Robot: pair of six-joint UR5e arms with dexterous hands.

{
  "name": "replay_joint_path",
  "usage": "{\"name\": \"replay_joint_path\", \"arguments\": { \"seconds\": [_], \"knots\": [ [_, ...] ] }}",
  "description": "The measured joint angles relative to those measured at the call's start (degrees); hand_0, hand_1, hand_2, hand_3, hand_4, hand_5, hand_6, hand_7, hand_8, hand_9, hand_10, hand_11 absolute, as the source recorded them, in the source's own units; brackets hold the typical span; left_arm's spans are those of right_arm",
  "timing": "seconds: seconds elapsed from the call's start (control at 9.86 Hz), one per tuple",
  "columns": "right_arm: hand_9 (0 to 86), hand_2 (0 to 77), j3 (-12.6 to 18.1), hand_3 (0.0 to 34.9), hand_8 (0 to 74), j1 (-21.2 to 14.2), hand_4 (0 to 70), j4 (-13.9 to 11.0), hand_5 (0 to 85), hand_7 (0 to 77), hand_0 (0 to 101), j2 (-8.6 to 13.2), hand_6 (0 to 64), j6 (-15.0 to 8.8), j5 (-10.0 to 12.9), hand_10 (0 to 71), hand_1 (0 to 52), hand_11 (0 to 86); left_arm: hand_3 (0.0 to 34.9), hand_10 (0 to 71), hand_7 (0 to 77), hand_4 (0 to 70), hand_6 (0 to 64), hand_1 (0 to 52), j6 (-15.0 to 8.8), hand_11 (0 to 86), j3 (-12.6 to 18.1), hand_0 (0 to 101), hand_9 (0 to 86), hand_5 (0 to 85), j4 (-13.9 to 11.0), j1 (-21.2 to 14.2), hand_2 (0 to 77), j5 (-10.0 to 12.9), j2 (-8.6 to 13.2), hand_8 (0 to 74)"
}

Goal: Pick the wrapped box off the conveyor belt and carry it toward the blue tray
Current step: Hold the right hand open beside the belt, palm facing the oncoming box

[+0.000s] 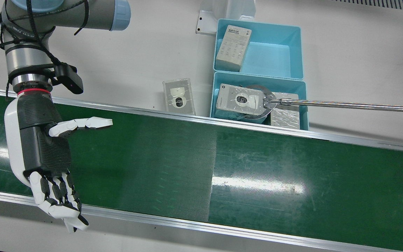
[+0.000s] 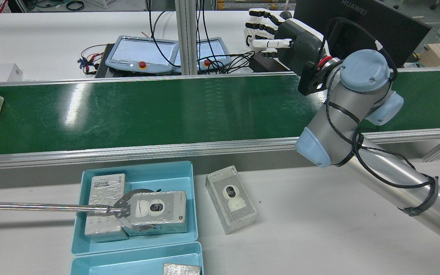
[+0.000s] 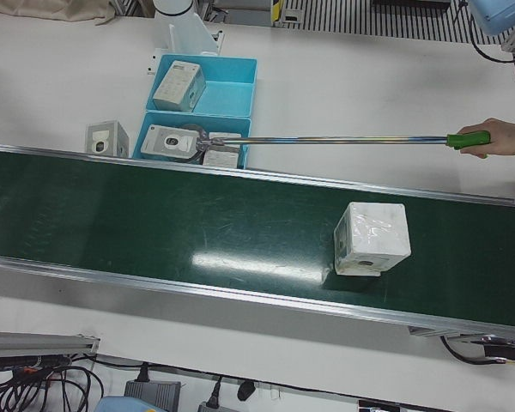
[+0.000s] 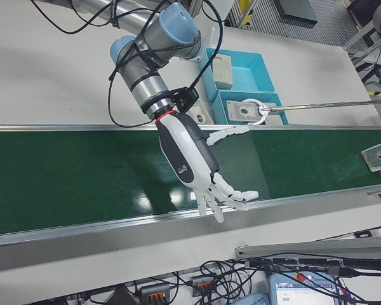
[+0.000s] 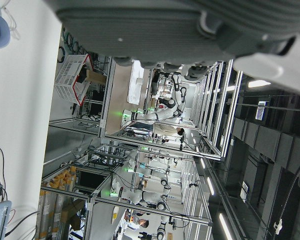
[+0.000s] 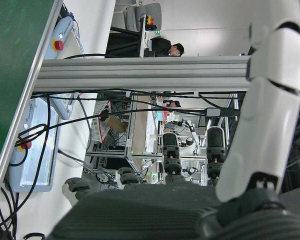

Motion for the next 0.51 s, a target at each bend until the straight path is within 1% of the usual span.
{"name": "replay_joint_path", "arguments": {
  "seconds": [0.1,0.2,0.3,0.41,0.51],
  "knots": [
    [6.0,14.7,-0.13,30.4,0.5,0.01,5.4,0.54,27.8,18.0,43,0.31,0.0,-0.42,0.10,0.5,11.5,1.1,0.0,0.5,0.5,0.5,0.5,0.0,0.00,0.0,0.00,0,0.5,0.5,0.00,0.00,1.1,0.00,0.00,0.0],
    [6.0,14.7,0.12,30.4,0.5,0.04,5.4,1.41,27.8,18.0,43,0.29,0.0,-1.44,0.13,0.5,11.5,1.1,0.0,0.5,0.5,0.5,0.0,0.0,0.00,0.0,0.00,0,0.5,0.5,0.00,0.00,1.1,0.00,0.00,0.5],
    [6.0,14.2,0.65,30.4,0.5,0.04,3.8,2.42,26.2,18.0,43,0.15,0.0,-3.24,0.13,0.5,9.8,1.1,0.0,0.5,0.5,0.5,0.0,0.0,0.00,0.0,0.00,0,0.0,0.5,0.00,0.00,1.1,0.00,0.00,0.0],
    [6.0,14.2,1.64,30.4,0.5,-0.08,3.8,3.22,26.2,18.0,43,-0.29,0.0,-4.86,0.10,0.5,9.8,1.1,0.0,0.5,0.5,0.5,0.0,0.0,0.00,0.0,0.00,0,0.0,0.5,0.00,0.00,1.1,0.00,0.00,0.0],
    [6.0,13.1,2.95,30.5,0.5,-0.23,0.0,3.82,20.2,14.7,41,-1.07,0.0,-6.32,0.07,0.5,10.9,1.1,0.0,0.5,0.5,0.0,0.5,0.0,0.00,0.0,0.00,0,0.0,0.5,0.00,0.00,0.5,0.00,0.00,0.5]
  ]
}}
